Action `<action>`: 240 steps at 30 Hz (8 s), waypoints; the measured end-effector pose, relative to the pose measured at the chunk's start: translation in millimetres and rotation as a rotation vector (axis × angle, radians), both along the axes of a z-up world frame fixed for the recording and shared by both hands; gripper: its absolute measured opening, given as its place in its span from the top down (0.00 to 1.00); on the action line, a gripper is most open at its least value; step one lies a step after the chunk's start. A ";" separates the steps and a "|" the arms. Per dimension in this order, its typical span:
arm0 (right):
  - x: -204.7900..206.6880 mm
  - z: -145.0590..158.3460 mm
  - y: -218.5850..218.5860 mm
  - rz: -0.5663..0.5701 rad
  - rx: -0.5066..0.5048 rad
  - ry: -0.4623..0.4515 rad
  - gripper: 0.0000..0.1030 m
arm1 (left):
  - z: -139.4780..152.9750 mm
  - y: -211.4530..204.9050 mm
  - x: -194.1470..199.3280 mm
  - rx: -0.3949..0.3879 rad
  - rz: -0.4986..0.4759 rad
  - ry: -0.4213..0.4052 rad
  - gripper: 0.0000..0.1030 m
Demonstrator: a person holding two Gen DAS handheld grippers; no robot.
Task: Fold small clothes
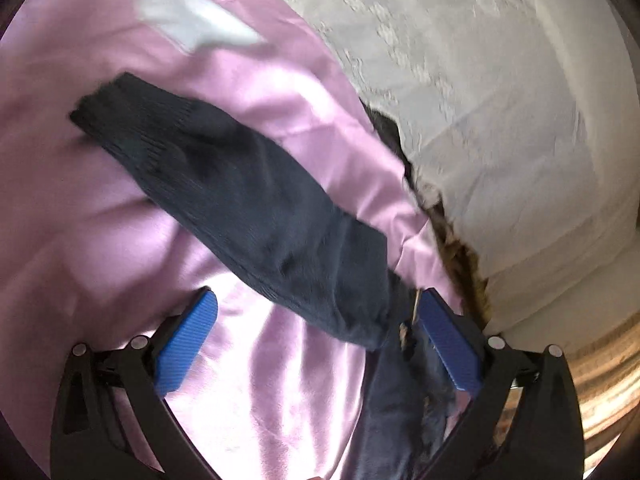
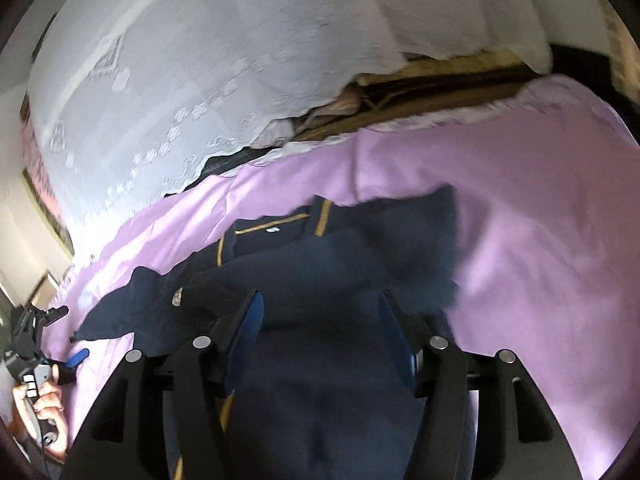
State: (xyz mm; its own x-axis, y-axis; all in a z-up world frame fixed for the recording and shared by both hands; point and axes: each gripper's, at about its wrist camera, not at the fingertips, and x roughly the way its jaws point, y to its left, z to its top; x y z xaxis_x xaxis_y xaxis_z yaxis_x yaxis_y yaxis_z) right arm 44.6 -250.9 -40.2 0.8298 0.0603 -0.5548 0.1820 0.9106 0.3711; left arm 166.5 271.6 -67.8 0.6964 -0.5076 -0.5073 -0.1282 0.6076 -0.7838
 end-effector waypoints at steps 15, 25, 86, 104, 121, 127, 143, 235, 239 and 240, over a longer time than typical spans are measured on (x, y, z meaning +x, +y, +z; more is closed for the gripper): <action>-43.4 -13.1 -22.9 -0.063 0.063 -0.050 0.42 | -6.8 9.2 47.6 0.236 0.127 -0.021 0.04; -46.7 -17.2 -33.9 -0.107 0.095 -0.061 0.42 | -16.3 38.1 39.2 0.138 0.212 0.009 0.76; -30.1 -49.7 -68.3 0.035 0.182 0.058 0.21 | 52.4 -376.7 -1.4 0.754 -0.488 -0.336 0.27; 25.0 -11.6 -65.9 0.092 0.358 0.020 0.60 | 5.2 -214.0 51.4 0.762 -0.249 -0.034 0.14; 103.1 -46.9 3.5 0.071 0.133 0.100 0.95 | -4.7 -206.5 55.8 0.734 -0.263 -0.008 0.09; 80.8 -37.4 -14.0 0.035 0.083 0.098 0.96 | -4.3 -196.5 56.1 0.717 -0.227 -0.001 0.09; 75.3 -40.1 -31.0 -0.003 0.062 0.151 0.96 | -4.0 -200.2 56.8 0.881 -0.225 0.023 0.04; -166.9 -73.8 3.4 0.338 0.339 0.133 0.83 | -20.7 -179.8 -167.6 0.252 -0.774 -0.119 0.57; -165.7 -74.9 2.9 0.340 0.341 0.142 0.82 | -19.8 -185.7 -172.1 0.300 -0.790 -0.126 0.55; -165.8 -75.2 2.8 0.340 0.342 0.142 0.82 | -19.7 -187.1 -172.7 0.304 -0.793 -0.129 0.53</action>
